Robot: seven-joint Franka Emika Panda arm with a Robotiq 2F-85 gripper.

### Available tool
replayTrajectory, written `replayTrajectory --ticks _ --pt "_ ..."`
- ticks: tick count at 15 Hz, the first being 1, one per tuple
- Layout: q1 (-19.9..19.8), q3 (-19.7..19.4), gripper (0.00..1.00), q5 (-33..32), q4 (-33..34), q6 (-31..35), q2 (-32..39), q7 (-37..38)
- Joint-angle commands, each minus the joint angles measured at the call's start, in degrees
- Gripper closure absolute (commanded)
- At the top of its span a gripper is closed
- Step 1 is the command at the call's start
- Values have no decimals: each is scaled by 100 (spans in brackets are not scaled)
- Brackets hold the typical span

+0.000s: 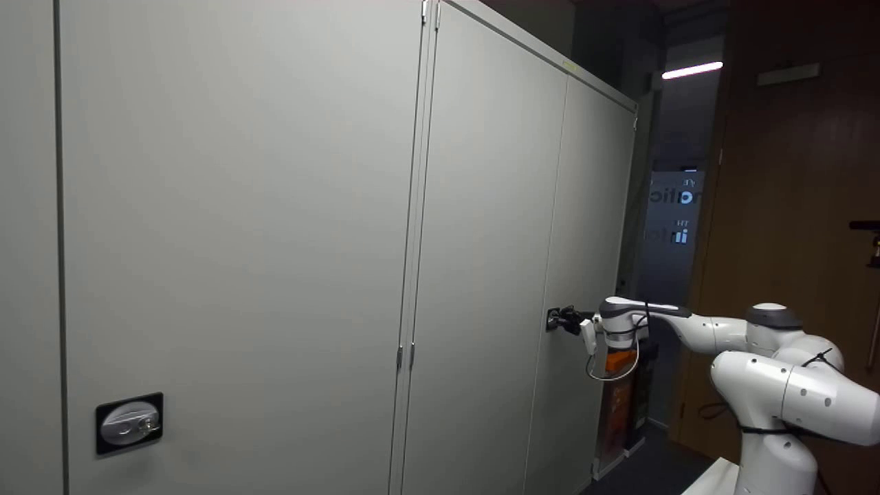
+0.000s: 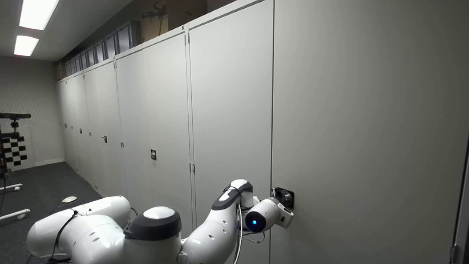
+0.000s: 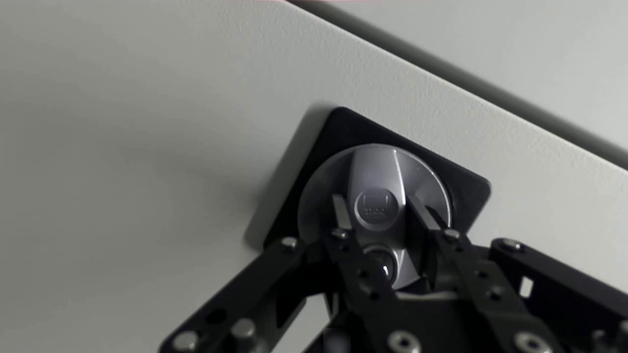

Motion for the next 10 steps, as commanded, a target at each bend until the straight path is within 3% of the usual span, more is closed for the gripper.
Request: replayTrajectory --ticks 1,10 --pt "-128 657 92 146 -491 26 0 279" --pt "-104 444 92 32 -403 88 -1 111"
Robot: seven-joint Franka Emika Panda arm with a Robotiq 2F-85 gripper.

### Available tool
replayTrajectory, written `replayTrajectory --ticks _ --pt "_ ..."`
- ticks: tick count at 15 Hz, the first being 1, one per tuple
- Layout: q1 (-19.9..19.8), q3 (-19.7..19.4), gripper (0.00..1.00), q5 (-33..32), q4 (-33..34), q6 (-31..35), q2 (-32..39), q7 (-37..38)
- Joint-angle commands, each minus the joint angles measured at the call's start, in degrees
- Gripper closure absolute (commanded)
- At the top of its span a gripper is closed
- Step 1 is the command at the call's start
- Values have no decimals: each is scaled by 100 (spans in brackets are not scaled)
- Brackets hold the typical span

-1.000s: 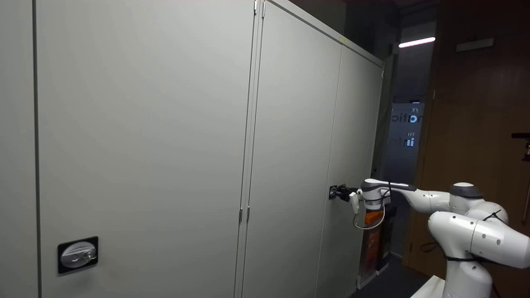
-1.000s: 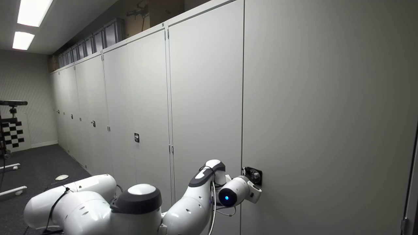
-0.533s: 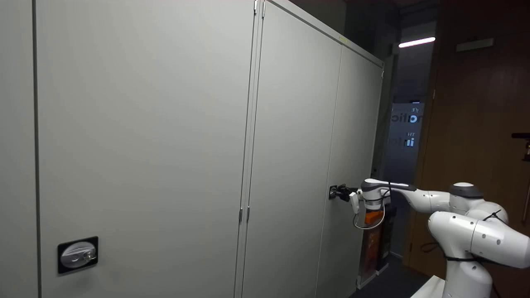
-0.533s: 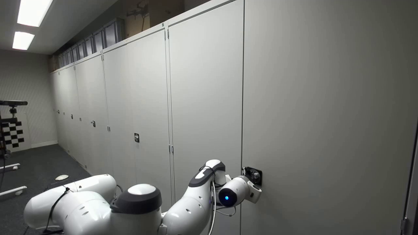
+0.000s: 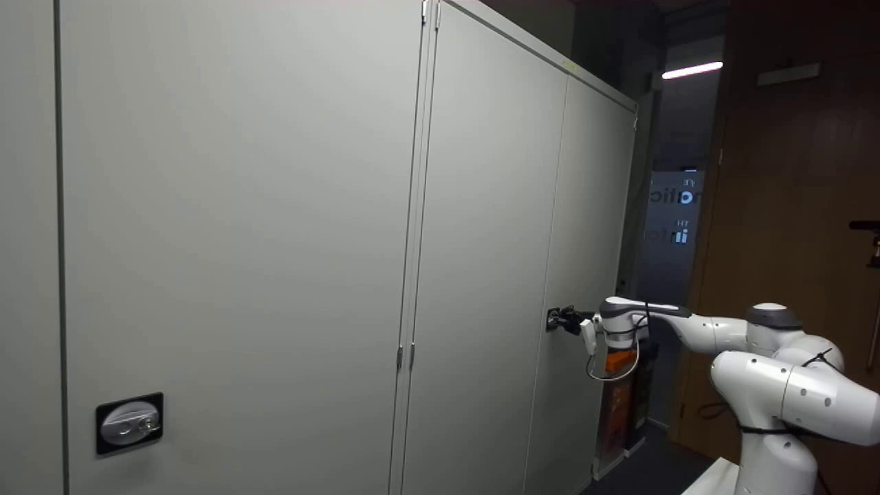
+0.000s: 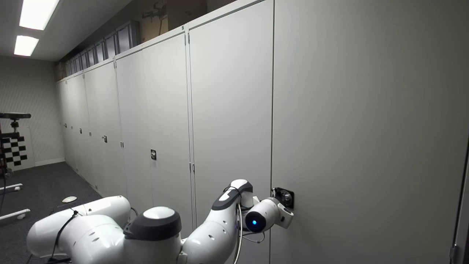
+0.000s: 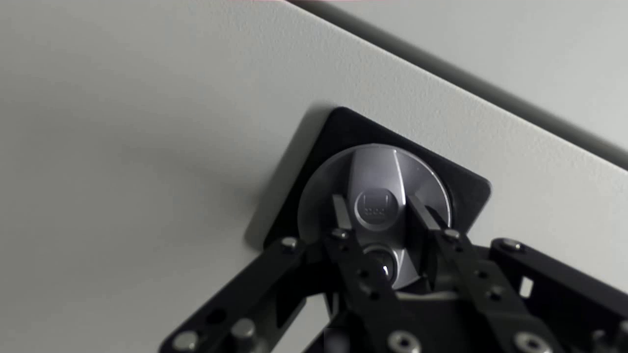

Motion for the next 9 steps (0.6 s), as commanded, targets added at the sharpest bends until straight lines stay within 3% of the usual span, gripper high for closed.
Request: replayTrajectory --ticks 1,8,9 --pt "-93 390 92 55 -404 103 87 128" --pt "-121 324 92 127 -395 60 256 186" --pt "-7 0 69 9 15 -21 3 -18"
